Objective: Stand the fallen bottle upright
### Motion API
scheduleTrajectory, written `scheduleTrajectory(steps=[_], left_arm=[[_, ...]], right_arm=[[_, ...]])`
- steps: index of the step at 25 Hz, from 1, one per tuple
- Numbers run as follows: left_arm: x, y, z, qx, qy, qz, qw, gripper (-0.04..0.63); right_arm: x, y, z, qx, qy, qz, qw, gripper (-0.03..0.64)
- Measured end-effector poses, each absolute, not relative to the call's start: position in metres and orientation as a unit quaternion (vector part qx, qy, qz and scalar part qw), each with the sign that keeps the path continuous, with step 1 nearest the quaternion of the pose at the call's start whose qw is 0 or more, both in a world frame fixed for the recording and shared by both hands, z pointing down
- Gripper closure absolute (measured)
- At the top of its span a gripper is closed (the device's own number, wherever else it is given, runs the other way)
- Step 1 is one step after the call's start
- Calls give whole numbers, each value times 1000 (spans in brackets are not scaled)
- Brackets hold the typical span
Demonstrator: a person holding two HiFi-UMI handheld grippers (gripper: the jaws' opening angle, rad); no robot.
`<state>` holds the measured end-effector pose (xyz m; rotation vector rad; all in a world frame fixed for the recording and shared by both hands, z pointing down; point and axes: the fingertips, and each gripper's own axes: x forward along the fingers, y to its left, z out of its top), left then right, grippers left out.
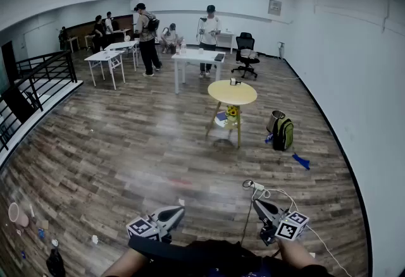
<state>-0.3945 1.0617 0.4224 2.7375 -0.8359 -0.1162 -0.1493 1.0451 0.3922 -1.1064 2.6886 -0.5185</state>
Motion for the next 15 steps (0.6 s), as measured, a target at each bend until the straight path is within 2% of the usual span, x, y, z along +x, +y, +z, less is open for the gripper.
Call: scheduleTrajectory(steps=[15], left_arm=[[-397,1060,420,948,-287,-35,135,584]], right_arm=[[-149,1041,395,-383,900,-181,102,626]])
